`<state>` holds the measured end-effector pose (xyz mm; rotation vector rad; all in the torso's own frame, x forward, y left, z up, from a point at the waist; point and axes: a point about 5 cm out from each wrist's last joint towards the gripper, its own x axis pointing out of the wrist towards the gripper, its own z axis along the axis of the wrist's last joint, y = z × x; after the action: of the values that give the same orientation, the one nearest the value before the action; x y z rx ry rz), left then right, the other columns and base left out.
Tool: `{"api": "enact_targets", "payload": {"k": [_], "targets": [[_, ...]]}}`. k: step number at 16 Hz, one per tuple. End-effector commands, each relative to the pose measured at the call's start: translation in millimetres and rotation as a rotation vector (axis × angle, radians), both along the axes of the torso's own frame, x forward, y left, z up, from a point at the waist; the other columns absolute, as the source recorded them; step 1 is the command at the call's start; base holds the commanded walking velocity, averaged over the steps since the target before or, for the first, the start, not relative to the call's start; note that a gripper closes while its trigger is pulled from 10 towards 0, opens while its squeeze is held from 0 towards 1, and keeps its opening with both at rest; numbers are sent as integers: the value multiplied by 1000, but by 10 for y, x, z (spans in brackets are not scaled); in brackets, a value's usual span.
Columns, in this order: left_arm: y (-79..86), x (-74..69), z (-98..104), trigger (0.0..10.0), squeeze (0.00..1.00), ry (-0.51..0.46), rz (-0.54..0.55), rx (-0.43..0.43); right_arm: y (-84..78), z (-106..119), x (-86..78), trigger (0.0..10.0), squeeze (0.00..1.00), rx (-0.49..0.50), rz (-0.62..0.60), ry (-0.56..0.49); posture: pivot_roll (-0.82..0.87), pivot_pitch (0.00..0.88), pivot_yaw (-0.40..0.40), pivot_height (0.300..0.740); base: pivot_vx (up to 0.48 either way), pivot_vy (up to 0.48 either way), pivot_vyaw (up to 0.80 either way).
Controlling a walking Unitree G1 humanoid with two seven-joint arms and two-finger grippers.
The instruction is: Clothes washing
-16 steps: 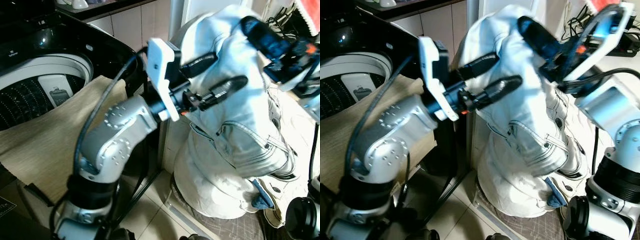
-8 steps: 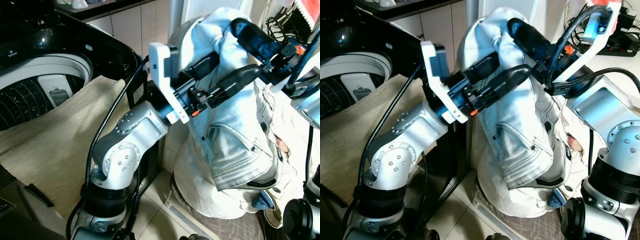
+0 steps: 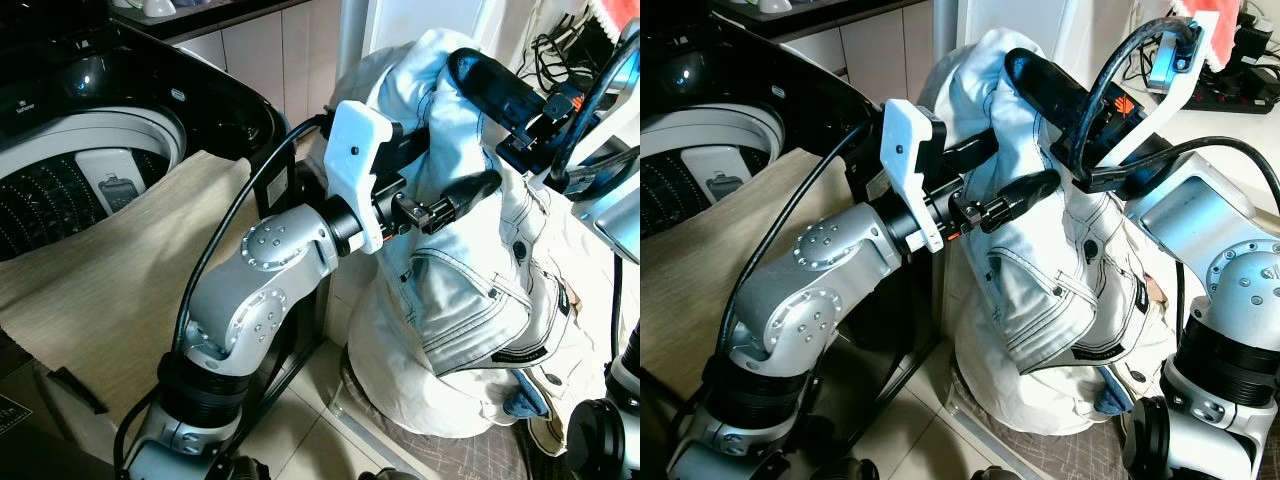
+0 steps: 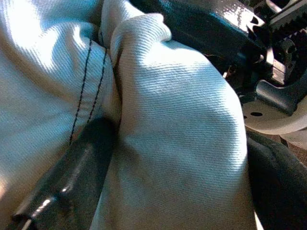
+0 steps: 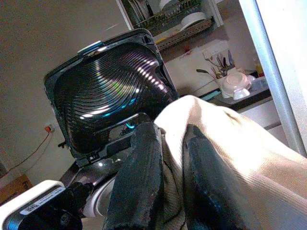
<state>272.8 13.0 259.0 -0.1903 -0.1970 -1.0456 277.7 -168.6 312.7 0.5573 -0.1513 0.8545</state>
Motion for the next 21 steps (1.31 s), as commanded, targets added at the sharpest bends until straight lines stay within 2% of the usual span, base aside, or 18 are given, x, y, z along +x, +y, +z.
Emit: {"api": "enact_targets", "payload": {"k": [1, 4, 14, 15, 16, 17, 18, 20, 21], "targets": [[6, 42, 12, 0, 0, 32, -4, -34, 25, 91, -67, 0, 0, 1, 14, -65, -117, 41, -24, 740, 0, 0, 0], [47, 45, 39, 0, 0, 39, -7, -95, 38, 75, -69, 0, 0, -1, 18, -61, -115, 40, -23, 740, 0, 0, 0], [72, 50, 38, 0, 0, 52, -1, -113, 53, 61, -72, 0, 0, -9, 26, -61, -109, 41, -20, 740, 0, 0, 0], [75, 57, 31, 0, 0, 57, 2, -111, 54, 58, -72, 1137, 0, -11, 25, -61, -110, 39, -18, 740, 0, 0, 0], [82, 67, 27, 0, 0, 63, 4, -111, 55, 53, -74, 3059, 0, -14, 25, -61, -110, 40, -17, 740, 0, 0, 0], [87, 71, 28, 0, 0, 64, 5, -113, 57, 48, -76, 7490, 0, -19, 24, -61, -111, 38, -17, 740, 0, 0, 0], [94, 77, 29, 0, 0, 63, 11, -115, 58, 44, -77, 10000, 0, -22, 24, -61, -112, 38, -16, 740, 0, 0, 0], [111, 92, 47, 0, 0, 60, 19, -129, 57, 38, -77, 10000, 0, -31, 22, -60, -111, 36, -16, 740, 0, 0, 0], [137, 121, 81, 0, 0, 56, 40, -149, 55, 38, -78, 10000, 1000, -25, 25, -58, -111, 31, -14, 740, 0, 0, 0]]}}
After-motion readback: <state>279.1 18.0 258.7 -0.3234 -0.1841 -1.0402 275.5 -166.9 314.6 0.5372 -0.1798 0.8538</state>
